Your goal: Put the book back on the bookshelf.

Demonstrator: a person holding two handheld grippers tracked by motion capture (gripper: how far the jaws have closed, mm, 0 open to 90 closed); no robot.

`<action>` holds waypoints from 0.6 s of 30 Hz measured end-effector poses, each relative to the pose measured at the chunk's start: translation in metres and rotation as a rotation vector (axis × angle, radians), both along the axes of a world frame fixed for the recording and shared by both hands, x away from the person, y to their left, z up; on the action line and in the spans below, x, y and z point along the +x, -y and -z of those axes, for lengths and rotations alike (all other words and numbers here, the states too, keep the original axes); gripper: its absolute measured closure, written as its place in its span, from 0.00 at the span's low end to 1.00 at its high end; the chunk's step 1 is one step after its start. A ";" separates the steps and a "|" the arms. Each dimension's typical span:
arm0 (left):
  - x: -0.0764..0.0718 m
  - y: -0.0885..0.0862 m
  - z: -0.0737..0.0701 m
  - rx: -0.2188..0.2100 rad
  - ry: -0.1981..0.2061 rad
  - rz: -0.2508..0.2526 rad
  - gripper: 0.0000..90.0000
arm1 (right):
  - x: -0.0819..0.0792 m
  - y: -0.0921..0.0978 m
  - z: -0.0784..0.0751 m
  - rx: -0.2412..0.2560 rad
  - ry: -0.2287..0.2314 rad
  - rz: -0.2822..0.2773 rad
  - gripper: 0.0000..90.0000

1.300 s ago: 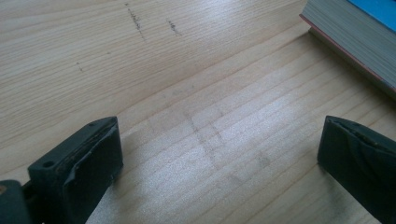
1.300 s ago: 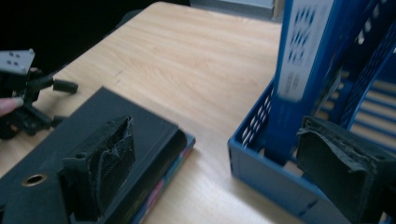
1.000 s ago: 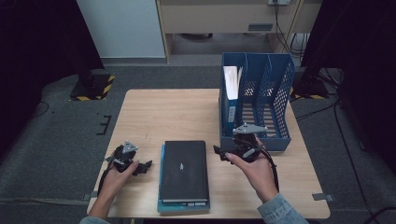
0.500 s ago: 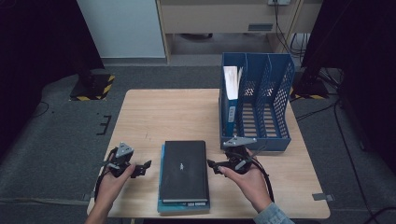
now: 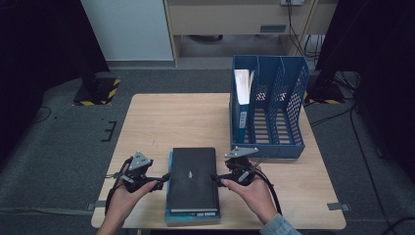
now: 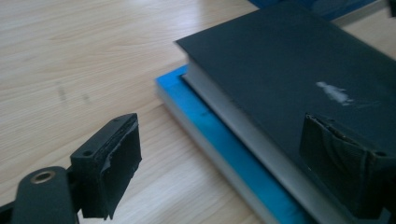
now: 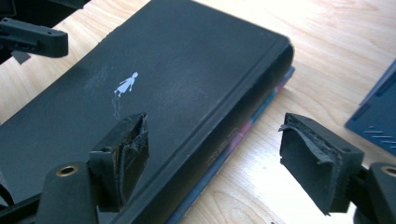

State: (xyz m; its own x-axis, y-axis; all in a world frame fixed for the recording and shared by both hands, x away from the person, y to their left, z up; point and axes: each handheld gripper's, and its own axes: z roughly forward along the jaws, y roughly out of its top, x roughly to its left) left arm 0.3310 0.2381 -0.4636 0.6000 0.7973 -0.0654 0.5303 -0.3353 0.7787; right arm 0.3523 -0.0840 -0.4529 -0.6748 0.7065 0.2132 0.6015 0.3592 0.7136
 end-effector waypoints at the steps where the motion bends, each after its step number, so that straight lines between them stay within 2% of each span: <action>1: 0.001 0.004 0.001 0.007 0.004 0.009 0.15 | 0.000 -0.001 0.001 0.002 -0.002 0.000 0.26; 4: 0.004 0.015 0.003 0.012 -0.009 0.028 0.21 | 0.000 -0.004 0.001 0.010 -0.004 -0.007 0.24; 8: 0.008 0.025 0.007 0.011 -0.029 0.042 0.21 | -0.001 -0.009 0.002 0.017 -0.002 -0.032 0.21; 15: 0.018 0.033 0.012 -0.060 -0.091 0.059 0.20 | 0.004 -0.014 0.010 0.012 -0.016 -0.059 0.13; 18: 0.021 0.033 0.012 -0.056 -0.103 0.067 0.19 | 0.005 -0.015 0.014 0.014 -0.022 -0.073 0.10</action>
State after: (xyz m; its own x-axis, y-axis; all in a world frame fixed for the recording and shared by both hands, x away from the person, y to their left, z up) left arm 0.3517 0.2046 -0.4754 0.6398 0.7488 -0.1730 0.5864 -0.3302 0.7396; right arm 0.3574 -0.0688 -0.4665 -0.7192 0.6527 0.2380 0.5900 0.3929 0.7053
